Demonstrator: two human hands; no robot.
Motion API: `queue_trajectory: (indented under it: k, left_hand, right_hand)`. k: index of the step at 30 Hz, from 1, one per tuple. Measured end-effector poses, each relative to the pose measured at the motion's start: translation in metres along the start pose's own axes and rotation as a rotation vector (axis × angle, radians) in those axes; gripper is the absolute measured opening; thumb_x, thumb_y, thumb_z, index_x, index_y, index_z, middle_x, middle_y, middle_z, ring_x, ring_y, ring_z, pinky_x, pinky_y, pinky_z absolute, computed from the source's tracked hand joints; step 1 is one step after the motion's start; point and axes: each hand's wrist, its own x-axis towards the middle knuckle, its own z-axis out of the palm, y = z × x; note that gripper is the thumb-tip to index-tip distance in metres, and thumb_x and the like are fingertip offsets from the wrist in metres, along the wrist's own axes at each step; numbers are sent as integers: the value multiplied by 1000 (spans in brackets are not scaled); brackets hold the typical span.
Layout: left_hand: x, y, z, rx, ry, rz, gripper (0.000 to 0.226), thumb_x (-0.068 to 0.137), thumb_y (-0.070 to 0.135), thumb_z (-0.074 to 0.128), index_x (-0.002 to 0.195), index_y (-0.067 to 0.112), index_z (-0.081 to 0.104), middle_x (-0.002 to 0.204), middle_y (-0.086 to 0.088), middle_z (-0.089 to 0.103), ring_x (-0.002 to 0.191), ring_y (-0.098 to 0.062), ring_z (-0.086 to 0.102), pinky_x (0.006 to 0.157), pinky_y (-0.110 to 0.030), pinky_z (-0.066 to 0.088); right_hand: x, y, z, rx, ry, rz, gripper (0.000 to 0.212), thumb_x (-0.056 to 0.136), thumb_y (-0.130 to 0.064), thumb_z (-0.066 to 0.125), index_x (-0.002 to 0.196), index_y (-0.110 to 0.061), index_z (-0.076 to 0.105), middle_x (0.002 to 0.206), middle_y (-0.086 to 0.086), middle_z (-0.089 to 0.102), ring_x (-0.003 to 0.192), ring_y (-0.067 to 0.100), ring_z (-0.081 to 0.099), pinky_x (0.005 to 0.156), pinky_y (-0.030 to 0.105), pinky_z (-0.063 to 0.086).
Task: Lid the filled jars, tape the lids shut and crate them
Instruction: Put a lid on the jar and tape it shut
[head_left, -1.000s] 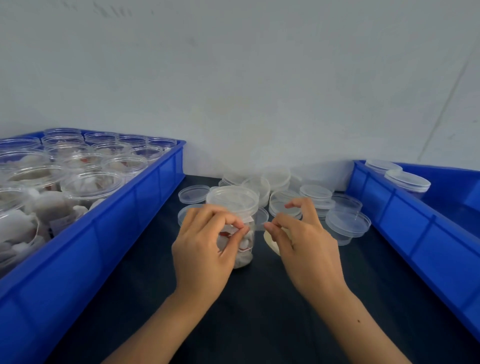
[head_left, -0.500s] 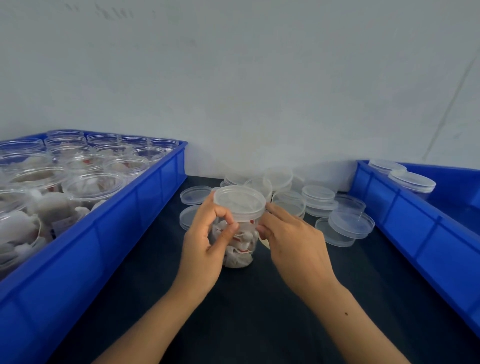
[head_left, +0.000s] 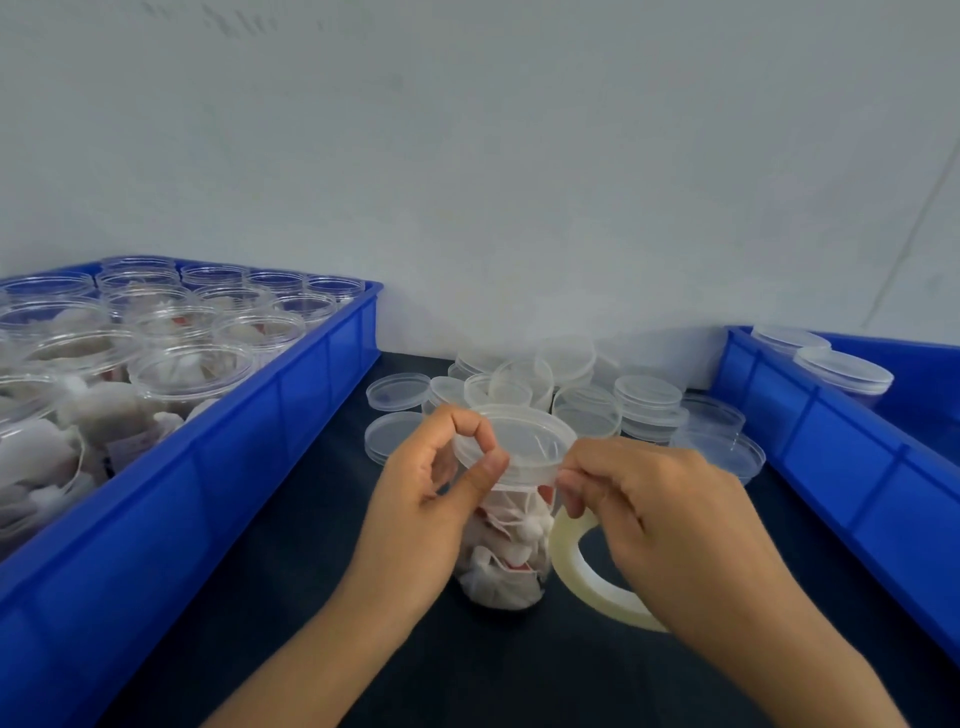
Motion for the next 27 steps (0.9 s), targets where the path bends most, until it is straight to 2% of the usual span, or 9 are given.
queue_trajectory:
  k: [2,4,7,9,11,15,20,23,27]
  left_hand:
    - [-1,5,-2,-37,-64,-58,16,79,39,62,77,23,59,76,-16,54,75,-28,53,70,-22,48]
    - [-4,8,-3,-73,-120,-100,21,72,44,61,78,23,61,87,-24,54,86,-32,55,83,-31,50]
    - [-7,4,-3,-52,-152,-65,15,77,31,66,78,17,61,85,-14,60,86,-28,58,82,-37,49]
    - [-7,-3,0,-30,-137,-30,9,83,19,66,80,12,61,85,5,67,88,-9,64,80,-23,51]
    - [-8,-11,3,-29,-123,-7,8,87,9,64,80,10,59,98,16,69,105,-1,63,89,-17,49]
    - [-9,-24,8,-47,-42,-6,8,84,18,65,80,13,60,126,4,65,122,-2,56,99,-26,48]
    - [-10,-28,9,-32,-8,-33,16,77,45,59,80,29,60,123,-4,67,126,-14,55,103,-41,47]
    - [-11,-30,9,1,-25,-27,17,77,49,57,81,33,59,124,-2,66,126,-12,54,103,-37,48]
    - [-10,-29,10,93,11,14,25,78,51,53,82,27,57,103,10,71,103,-11,66,87,-36,56]
  right_hand:
    - [-1,2,-1,53,-35,23,32,85,-47,28,73,-28,51,74,-15,56,69,0,48,57,20,34]
    - [0,7,0,95,-79,51,33,84,-48,29,72,-27,52,79,-13,56,72,2,49,63,22,39]
    - [1,12,2,63,-111,35,32,84,-48,27,68,-30,48,87,-12,54,79,6,52,73,30,46]
    - [1,14,3,-11,-116,15,33,85,-48,23,72,-31,48,94,-12,53,83,8,53,75,32,48]
    - [2,15,5,-53,-105,9,33,89,-47,23,78,-31,50,98,-12,52,84,9,54,74,32,49]
    - [1,16,8,-132,-75,-18,28,91,-48,20,80,-34,41,102,-14,52,84,9,55,71,29,49]
    - [1,19,11,-187,-67,-38,37,88,-50,9,82,-34,42,98,-12,52,81,10,55,70,28,49]
    - [1,20,13,-213,-52,-46,39,89,-49,7,82,-34,43,94,-10,54,76,12,55,67,32,50]
    - [-1,19,14,-225,-45,-42,43,90,-49,7,82,-31,45,91,-9,54,70,14,54,63,34,50]
